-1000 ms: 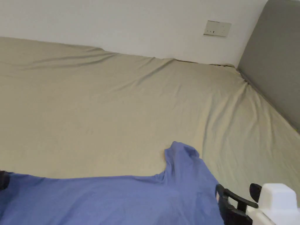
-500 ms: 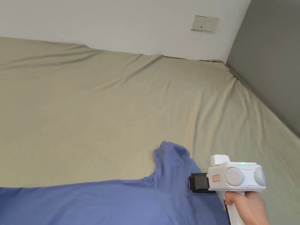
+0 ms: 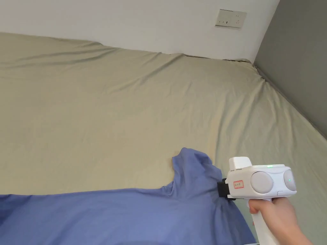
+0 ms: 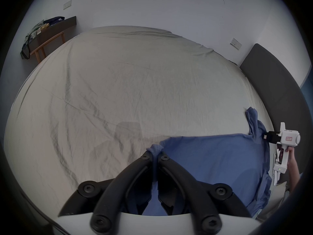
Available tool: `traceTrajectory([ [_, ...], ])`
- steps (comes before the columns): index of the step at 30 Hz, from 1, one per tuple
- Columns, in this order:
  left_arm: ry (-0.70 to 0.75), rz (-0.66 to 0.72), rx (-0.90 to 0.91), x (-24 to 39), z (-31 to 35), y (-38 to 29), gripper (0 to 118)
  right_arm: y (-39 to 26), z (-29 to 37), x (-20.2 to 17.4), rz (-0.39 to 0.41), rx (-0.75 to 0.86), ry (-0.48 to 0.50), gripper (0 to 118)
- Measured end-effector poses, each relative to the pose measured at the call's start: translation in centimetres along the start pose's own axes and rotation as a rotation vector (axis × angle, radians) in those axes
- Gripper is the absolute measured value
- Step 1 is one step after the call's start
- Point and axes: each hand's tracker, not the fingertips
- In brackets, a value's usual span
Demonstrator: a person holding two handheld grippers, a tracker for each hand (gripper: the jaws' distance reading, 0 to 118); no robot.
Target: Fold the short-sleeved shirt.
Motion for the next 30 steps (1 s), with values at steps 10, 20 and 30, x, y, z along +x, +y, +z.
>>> traceTrajectory([
  [10,-0.003,0.070,0.083,-1.3,2.2,2.4,4,1.0,3.9,2.6,-0.121,0.092,0.068,6],
  [20,-0.044,0.084,0.167,-1.3,7.5,3.4,4,-0.3,9.4,4.3,-0.151,0.160,0.095,6],
  [30,-0.104,0.115,0.172,-4.6,15.2,-3.3,4,-9.3,22.1,5.6,-0.187,0.232,0.190,6],
])
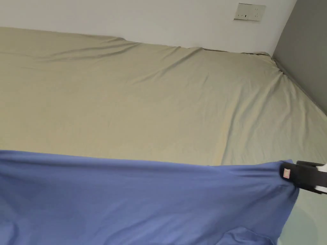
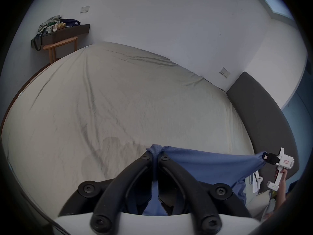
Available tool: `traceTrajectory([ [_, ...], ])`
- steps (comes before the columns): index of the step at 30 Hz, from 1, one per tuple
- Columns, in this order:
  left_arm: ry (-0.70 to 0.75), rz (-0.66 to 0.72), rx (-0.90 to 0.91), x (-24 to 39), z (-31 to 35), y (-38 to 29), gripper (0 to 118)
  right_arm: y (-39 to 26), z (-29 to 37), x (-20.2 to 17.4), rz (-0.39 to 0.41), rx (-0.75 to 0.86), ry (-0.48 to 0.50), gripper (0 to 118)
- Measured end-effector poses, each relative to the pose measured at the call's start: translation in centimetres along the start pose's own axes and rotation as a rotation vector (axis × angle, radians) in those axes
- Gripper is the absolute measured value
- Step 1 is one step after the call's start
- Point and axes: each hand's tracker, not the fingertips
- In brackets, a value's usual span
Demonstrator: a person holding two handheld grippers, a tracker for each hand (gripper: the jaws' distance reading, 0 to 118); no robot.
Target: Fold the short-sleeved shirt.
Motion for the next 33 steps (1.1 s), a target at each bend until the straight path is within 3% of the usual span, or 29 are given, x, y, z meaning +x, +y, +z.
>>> traceTrajectory([
  [8,0.028,0.005,-0.050,-2.8,5.8,-9.6,4,-9.7,6.6,-0.9,0.005,-0.030,0.004,6],
  [18,0.086,0.032,-0.191,-4.7,5.5,-20.4,4,-21.1,3.7,0.2,0.003,-0.214,-0.082,6],
  [30,0.108,0.087,-0.209,-5.3,4.4,-23.6,7,-24.3,1.9,1.1,-0.007,-0.228,-0.110,7],
  [31,0.113,0.085,-0.203,-5.1,4.5,-23.6,19,-24.3,2.2,0.9,0.011,-0.215,-0.117,18],
  [33,0.189,0.022,-0.165,-4.7,5.3,-23.3,61,-23.9,3.3,0.2,0.086,-0.171,-0.187,63],
])
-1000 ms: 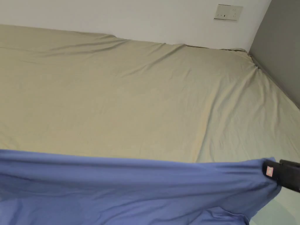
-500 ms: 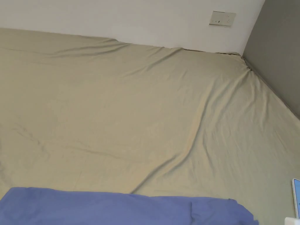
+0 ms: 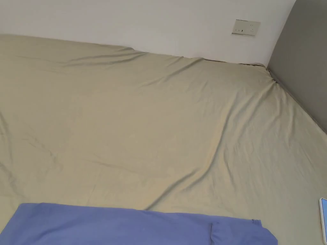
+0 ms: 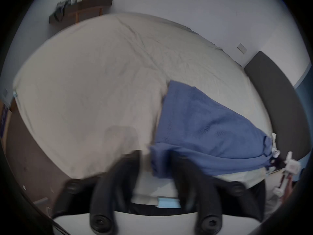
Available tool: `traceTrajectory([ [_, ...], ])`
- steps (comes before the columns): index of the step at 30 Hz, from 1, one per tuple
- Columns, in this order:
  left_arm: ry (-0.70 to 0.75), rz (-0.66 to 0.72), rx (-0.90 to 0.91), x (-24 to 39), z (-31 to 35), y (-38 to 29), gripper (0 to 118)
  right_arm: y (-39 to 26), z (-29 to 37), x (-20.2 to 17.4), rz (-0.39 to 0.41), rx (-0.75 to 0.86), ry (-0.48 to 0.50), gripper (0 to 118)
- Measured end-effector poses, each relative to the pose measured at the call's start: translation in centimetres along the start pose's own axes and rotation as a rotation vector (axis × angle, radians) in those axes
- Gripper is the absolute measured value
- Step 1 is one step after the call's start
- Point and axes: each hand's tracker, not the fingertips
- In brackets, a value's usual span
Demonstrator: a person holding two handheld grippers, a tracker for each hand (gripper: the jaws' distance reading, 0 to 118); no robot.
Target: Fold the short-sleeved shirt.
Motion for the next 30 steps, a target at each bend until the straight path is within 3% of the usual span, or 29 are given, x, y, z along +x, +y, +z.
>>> traceTrajectory([
  [1,0.038,-0.033,0.035,0.2,0.7,0.0,88,0.0,0.9,-0.2,0.027,0.029,-0.047,90],
  [2,0.054,-0.070,0.102,0.5,2.1,0.2,104,0.1,2.1,-0.3,0.047,0.089,-0.083,104],
  [4,0.009,-0.083,0.255,0.9,4.5,0.5,118,0.4,4.3,-0.5,0.052,0.208,-0.129,113],
  [10,-0.095,-0.062,0.652,5.2,10.3,1.1,118,1.4,10.2,-3.6,0.012,0.624,-0.210,113],
  [16,-0.061,-0.246,0.863,9.7,11.8,-0.2,118,1.3,12.4,-7.1,-0.007,0.861,-0.253,115],
  [18,-0.045,-0.288,0.890,10.6,11.8,-0.9,109,1.3,12.0,-7.7,0.000,0.855,-0.245,112],
  [19,-0.049,-0.289,0.886,10.8,11.5,-1.2,91,1.2,12.0,-8.1,0.008,0.861,-0.234,97],
  [20,-0.051,-0.292,0.887,10.8,11.2,-1.4,69,1.1,11.8,-8.4,0.007,0.867,-0.227,77],
  [21,-0.049,-0.290,0.887,11.0,11.0,-1.6,37,1.3,11.5,-8.6,0.001,0.860,-0.216,47],
  [22,-0.044,-0.288,0.885,11.1,10.7,-1.6,0,1.5,11.3,-8.8,-0.007,0.851,-0.214,3],
  [30,-0.078,-0.229,0.831,8.7,10.1,-0.9,0,2.8,10.5,-10.5,0.029,0.826,-0.189,3],
])
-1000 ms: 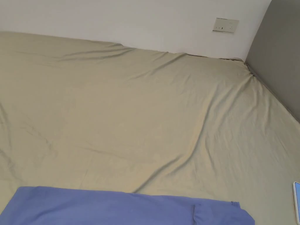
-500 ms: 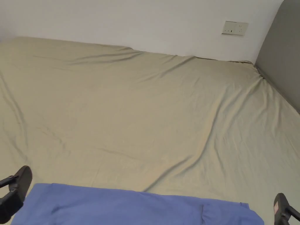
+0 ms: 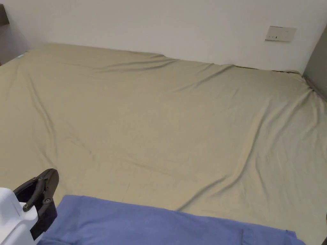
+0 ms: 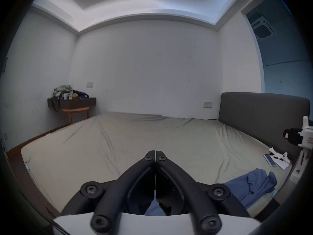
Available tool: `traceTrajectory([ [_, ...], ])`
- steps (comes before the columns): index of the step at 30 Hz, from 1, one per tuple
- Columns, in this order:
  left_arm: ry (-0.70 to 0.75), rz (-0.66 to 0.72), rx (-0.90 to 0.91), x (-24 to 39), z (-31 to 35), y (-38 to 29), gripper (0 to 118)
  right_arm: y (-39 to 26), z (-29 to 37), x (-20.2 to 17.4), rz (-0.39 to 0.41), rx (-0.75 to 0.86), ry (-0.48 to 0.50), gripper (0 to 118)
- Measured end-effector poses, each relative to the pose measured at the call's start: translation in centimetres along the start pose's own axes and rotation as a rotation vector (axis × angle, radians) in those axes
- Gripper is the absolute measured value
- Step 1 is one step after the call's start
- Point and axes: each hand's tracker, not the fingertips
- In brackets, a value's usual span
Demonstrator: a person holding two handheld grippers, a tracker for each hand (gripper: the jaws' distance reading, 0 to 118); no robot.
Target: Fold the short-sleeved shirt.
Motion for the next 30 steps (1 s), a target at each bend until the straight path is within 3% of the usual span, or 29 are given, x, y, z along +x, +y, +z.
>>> traceTrajectory([
  [3,-0.011,0.074,-0.127,-1.7,-1.8,0.8,0,0.4,-0.4,-0.6,0.013,-0.014,0.027,3],
  [8,-0.136,0.445,-0.591,-7.9,-8.7,1.5,0,0.3,-1.2,-1.7,0.026,-0.048,0.069,3],
  [12,-0.199,0.418,-0.889,-10.5,-13.2,0.8,6,0.1,-1.5,-2.9,0.051,-0.076,0.095,3],
  [13,-0.216,0.444,-0.948,-11.4,-14.2,0.4,15,0.1,-1.6,-3.2,0.055,-0.083,0.099,3],
  [14,-0.253,0.497,-0.985,-12.0,-14.7,0.0,40,0.0,-1.6,-3.4,0.059,-0.087,0.102,3],
  [16,-0.355,0.581,-1.008,-13.4,-16.2,-1.6,118,0.0,-1.6,-3.9,0.073,-0.101,0.111,3],
  [18,-0.396,0.700,-0.971,-14.8,-16.2,-2.0,113,-0.1,-1.7,-4.2,0.084,-0.111,0.113,3],
  [24,-0.330,0.741,-1.022,-16.1,-18.1,-6.9,116,0.0,-1.8,-4.8,0.098,-0.139,0.107,3],
  [30,-0.483,0.882,-1.058,-16.8,-19.3,-11.1,116,0.2,-1.9,-5.2,0.122,-0.154,0.112,3],
])
